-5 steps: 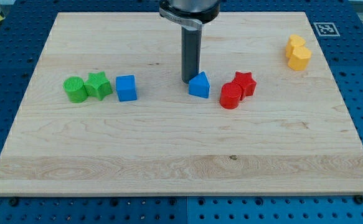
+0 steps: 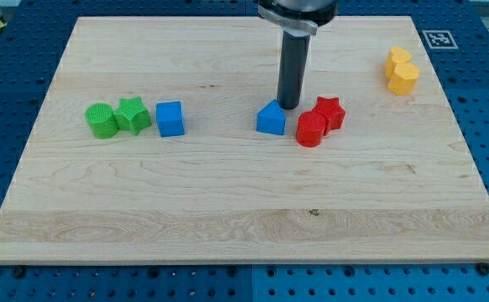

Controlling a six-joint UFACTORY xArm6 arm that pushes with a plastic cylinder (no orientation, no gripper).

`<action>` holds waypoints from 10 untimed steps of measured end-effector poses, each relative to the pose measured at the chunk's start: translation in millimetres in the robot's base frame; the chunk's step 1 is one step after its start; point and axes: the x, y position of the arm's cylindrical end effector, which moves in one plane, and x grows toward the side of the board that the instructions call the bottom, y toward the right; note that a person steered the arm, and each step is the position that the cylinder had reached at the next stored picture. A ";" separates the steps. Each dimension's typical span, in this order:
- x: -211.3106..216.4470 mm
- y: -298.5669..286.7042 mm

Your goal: Push the blue triangle left and up a bit

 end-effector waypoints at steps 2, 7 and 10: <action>32.1 1.5; 32.7 -21.2; 32.7 -4.7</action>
